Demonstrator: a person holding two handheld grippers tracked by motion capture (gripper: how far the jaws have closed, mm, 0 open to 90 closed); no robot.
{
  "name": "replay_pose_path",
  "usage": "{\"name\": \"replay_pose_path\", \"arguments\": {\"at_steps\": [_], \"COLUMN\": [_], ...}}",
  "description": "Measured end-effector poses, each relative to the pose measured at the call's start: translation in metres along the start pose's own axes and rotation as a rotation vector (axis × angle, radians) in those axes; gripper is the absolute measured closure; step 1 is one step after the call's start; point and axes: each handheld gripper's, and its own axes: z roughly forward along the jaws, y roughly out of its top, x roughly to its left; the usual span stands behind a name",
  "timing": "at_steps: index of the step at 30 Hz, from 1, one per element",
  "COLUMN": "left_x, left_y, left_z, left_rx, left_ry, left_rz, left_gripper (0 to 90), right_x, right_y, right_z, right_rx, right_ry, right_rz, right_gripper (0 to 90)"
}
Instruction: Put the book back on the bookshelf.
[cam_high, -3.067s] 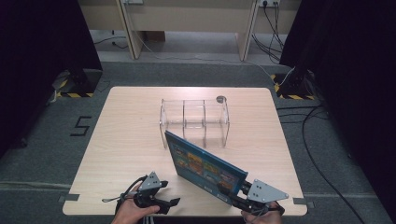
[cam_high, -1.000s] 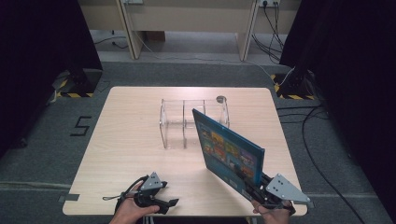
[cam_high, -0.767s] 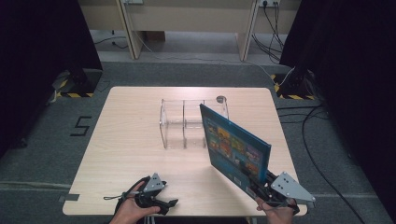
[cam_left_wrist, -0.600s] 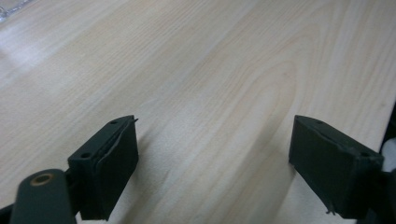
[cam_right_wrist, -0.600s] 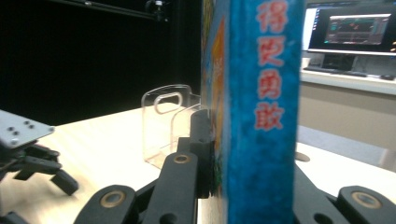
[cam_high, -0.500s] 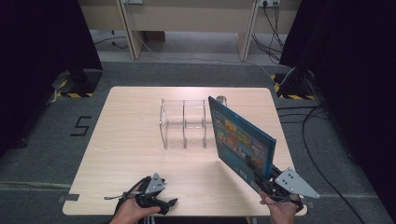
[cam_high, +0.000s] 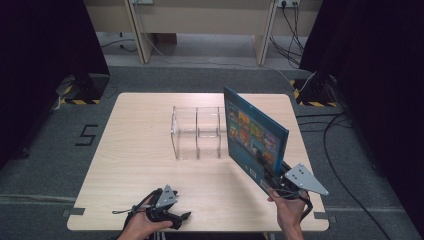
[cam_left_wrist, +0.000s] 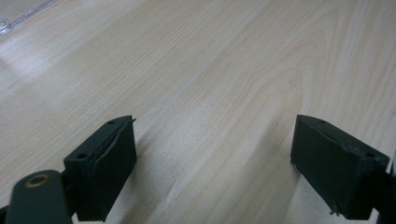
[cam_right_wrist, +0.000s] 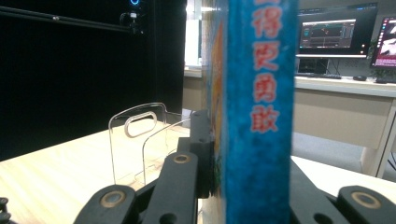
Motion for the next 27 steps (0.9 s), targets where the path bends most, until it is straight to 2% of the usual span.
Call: {"name": "replay_pose_path", "arguments": {"at_steps": [10,21,27], "left_x": [0.001,0.006,0.006], "left_y": [0.001,0.0,0.0], "left_z": [0.0,-0.001,-0.001], "left_rx": [0.006,0.002,0.002], "left_ry": [-0.008,0.002,0.002], "left_rz": [0.005,-0.001,-0.001], "left_gripper": [13.4,13.6,13.5], "right_x": [-0.003,-0.005,-0.006], "right_y": [-0.002,-0.001,-0.001], "right_z": [0.017,0.034,0.05], "right_rx": [0.0,-0.006,-0.014], "right_ry": [-0.021,-0.049,-0.084], "right_rz": [0.009,0.023,0.033], "right_gripper": [82.2,82.2,82.1]}}
